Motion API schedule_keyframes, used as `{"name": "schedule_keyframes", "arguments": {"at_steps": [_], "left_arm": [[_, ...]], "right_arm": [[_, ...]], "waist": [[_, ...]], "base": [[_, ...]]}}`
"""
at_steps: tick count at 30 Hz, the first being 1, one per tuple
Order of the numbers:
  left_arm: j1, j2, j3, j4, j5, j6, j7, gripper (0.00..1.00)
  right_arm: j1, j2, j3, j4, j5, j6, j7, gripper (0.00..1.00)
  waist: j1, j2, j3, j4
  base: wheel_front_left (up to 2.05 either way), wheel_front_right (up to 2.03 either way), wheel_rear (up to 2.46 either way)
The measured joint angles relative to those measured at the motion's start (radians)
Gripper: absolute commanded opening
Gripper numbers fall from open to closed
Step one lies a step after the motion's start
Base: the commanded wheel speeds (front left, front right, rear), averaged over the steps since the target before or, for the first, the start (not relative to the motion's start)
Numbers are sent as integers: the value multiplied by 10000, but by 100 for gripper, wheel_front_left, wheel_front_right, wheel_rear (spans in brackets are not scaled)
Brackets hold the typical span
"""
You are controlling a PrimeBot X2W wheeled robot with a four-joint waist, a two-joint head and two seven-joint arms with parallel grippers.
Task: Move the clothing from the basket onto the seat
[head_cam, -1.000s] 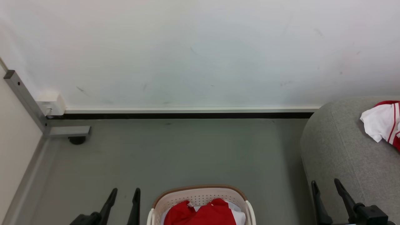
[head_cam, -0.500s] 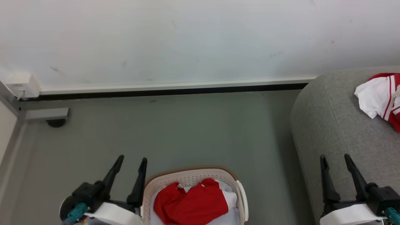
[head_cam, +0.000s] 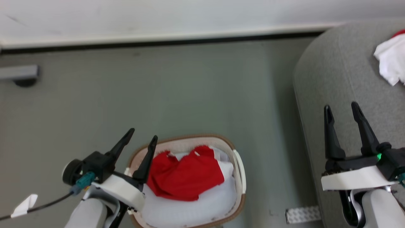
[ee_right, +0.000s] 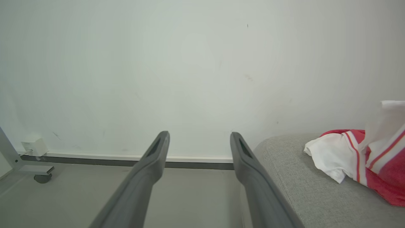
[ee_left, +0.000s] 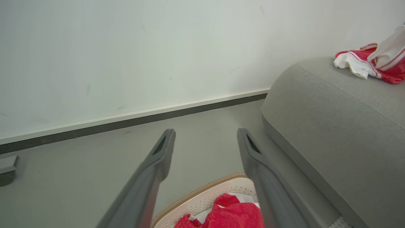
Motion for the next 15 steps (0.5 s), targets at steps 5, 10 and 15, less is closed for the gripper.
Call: {"name": "schedule_keyframes", "arguments": {"at_steps": [5, 10, 15], "left_arm": [[-724, 322, -614, 445, -92, 0, 0, 100], [-1583, 556, -1419, 865, -96, 0, 15, 100], [-2512, 616, -2125, 1223, -136, 0, 364, 100]], "right_arm": [[-514, 2, 159, -395, 132, 0, 0, 100], [-907, -2, 253, -744, 313, 0, 0, 100], [-1309, -2, 397, -1030, 314, 0, 0, 100]], "waist": [[0, 0, 1066, -243], [0, 0, 2132, -478], [0, 0, 3107, -627]], "base": [[0, 0, 0], [0, 0, 0], [0, 0, 0]]}}
